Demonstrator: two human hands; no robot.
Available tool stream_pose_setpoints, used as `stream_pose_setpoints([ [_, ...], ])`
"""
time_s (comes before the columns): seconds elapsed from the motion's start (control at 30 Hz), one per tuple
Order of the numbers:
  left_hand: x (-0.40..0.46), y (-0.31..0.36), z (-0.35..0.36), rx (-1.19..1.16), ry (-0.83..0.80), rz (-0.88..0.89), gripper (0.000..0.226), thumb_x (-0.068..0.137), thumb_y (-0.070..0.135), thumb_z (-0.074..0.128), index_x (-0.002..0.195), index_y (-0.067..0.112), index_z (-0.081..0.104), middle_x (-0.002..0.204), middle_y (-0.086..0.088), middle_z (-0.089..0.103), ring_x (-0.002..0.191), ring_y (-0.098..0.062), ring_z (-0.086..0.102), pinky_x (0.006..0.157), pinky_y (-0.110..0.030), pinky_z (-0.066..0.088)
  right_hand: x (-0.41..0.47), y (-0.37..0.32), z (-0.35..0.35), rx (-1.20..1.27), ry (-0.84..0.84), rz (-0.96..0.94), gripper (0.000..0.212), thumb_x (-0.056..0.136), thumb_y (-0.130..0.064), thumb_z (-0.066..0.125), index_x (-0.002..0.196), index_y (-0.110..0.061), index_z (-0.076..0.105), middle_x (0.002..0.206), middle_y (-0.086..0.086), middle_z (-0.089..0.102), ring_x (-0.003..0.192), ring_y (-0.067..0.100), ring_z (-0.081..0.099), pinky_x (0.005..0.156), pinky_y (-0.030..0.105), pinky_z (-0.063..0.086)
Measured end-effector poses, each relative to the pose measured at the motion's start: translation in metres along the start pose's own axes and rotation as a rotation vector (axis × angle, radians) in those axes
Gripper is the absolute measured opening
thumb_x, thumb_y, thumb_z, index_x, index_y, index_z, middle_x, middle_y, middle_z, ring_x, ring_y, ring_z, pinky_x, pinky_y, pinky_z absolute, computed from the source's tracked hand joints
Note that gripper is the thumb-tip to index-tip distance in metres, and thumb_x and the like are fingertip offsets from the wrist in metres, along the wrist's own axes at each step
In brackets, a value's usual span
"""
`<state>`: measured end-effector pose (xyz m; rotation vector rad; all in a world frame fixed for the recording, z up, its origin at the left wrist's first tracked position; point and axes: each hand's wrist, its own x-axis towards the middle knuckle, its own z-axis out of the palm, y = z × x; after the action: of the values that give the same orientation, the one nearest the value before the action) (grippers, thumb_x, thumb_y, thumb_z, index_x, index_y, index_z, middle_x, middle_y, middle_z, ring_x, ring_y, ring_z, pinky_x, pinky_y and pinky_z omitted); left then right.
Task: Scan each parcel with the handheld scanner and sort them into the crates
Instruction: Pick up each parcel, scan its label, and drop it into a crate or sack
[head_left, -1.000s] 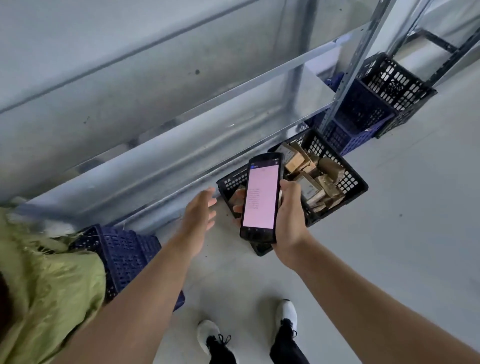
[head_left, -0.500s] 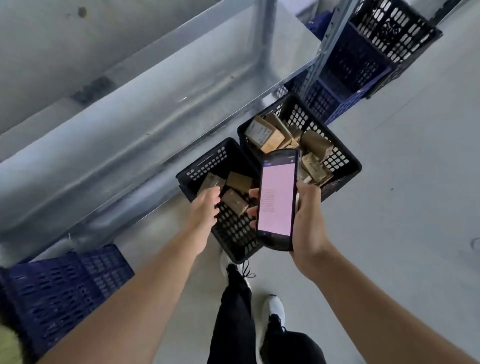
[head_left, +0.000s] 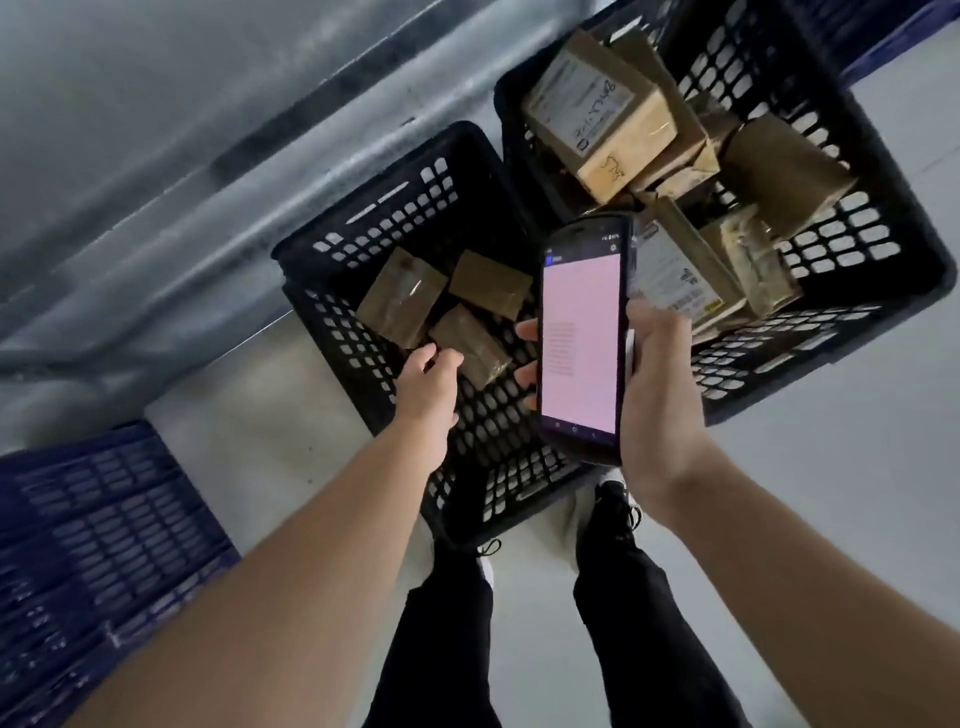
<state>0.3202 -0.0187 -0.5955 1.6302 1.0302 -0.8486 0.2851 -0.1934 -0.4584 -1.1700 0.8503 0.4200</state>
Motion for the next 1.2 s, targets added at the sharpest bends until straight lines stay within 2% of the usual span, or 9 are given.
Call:
stream_pose_setpoints([
  [0.07, 0.035, -0.012, 0.018, -0.034, 0.05, 0.0, 0.062, 0.102, 0.037, 0.064, 0.16, 0.037, 0.04, 0.152, -0.001, 0.05, 0.11, -0.023, 0.062, 0.098, -0.043, 0.056, 0.033, 0.018, -0.009, -0.042, -0.042, -0.012, 0.067, 0.09, -0.053, 0.028, 0.117, -0.012, 0.074, 0.11, 0.016, 0.077, 0.091, 0.031, 0.069, 0.075, 0.043, 0.053],
  [0.17, 0.084, -0.03, 0.047, -0.093, 0.087, 0.037, 0.08, 0.1, 0.041, 0.071, 0.165, 0.043, 0.023, 0.169, 0.001, 0.032, 0.142, -0.027, 0.05, 0.116, -0.048, 0.046, 0.075, 0.043, -0.022, -0.116, -0.077, -0.018, 0.066, 0.092, -0.053, 0.027, 0.122, -0.015, 0.072, 0.113, 0.014, 0.077, 0.095, 0.035, 0.069, 0.075, 0.044, 0.056],
  [0.27, 0.128, -0.043, 0.072, -0.082, 0.165, 0.088, 0.095, 0.091, 0.041, 0.081, 0.165, 0.04, 0.022, 0.166, -0.002, 0.036, 0.146, -0.028, 0.046, 0.111, -0.032, 0.04, 0.105, 0.069, -0.033, -0.184, -0.09, -0.017, 0.071, 0.091, -0.061, 0.031, 0.134, -0.016, 0.065, 0.129, 0.015, 0.07, 0.115, 0.041, 0.067, 0.096, 0.059, 0.058],
  [0.33, 0.157, -0.052, 0.086, -0.033, 0.242, 0.127, 0.108, 0.076, 0.05, 0.089, 0.163, 0.038, 0.025, 0.157, -0.007, 0.045, 0.137, -0.032, 0.053, 0.113, -0.041, 0.046, 0.12, 0.084, -0.042, -0.212, -0.103, 0.009, 0.079, 0.086, -0.068, 0.035, 0.141, -0.018, 0.06, 0.134, 0.014, 0.066, 0.123, 0.039, 0.063, 0.106, 0.059, 0.05],
  [0.53, 0.192, -0.072, 0.104, -0.021, 0.269, 0.182, 0.127, 0.069, 0.03, 0.09, 0.163, 0.055, 0.008, 0.162, -0.013, 0.028, 0.135, -0.038, 0.051, 0.099, -0.047, 0.058, 0.142, 0.104, -0.049, -0.186, -0.125, 0.019, 0.064, 0.087, -0.059, 0.033, 0.122, -0.024, 0.073, 0.125, 0.018, 0.072, 0.108, 0.041, 0.07, 0.093, 0.053, 0.058],
  [0.63, 0.183, -0.081, 0.088, -0.084, 0.329, 0.223, 0.118, 0.057, 0.053, 0.084, 0.159, 0.056, 0.027, 0.152, -0.013, 0.044, 0.125, -0.031, 0.061, 0.097, -0.042, 0.059, 0.135, 0.105, -0.048, -0.169, -0.12, 0.022, 0.06, 0.09, -0.056, 0.029, 0.121, -0.029, 0.073, 0.118, 0.008, 0.078, 0.104, 0.035, 0.073, 0.09, 0.053, 0.059],
  [0.73, 0.149, -0.076, 0.065, -0.226, 0.275, 0.228, 0.088, 0.074, 0.041, 0.079, 0.154, 0.05, 0.045, 0.146, -0.004, 0.057, 0.113, -0.015, 0.069, 0.087, -0.023, 0.06, 0.113, 0.098, -0.041, -0.125, -0.117, 0.026, 0.061, 0.092, -0.052, 0.028, 0.123, -0.023, 0.073, 0.116, 0.006, 0.079, 0.095, 0.026, 0.073, 0.084, 0.045, 0.056],
  [0.9, 0.076, -0.059, 0.021, -0.371, 0.128, 0.19, 0.076, 0.092, 0.02, 0.077, 0.155, 0.046, 0.044, 0.139, 0.001, 0.068, 0.114, -0.018, 0.074, 0.101, -0.048, 0.06, 0.057, 0.076, -0.021, -0.056, -0.085, 0.076, 0.064, 0.089, -0.055, 0.029, 0.11, -0.023, 0.08, 0.111, 0.007, 0.079, 0.087, 0.019, 0.073, 0.071, 0.032, 0.056],
  [1.2, -0.07, 0.004, -0.06, -0.376, -0.102, 0.271, 0.059, 0.108, 0.023, 0.057, 0.154, 0.056, 0.04, 0.125, 0.006, 0.075, 0.107, -0.023, 0.077, 0.087, -0.054, 0.063, -0.074, -0.006, 0.035, -0.027, -0.059, 0.065, 0.069, 0.087, -0.06, 0.027, 0.105, -0.022, 0.082, 0.091, 0.012, 0.077, 0.078, 0.024, 0.067, 0.066, 0.033, 0.054],
])
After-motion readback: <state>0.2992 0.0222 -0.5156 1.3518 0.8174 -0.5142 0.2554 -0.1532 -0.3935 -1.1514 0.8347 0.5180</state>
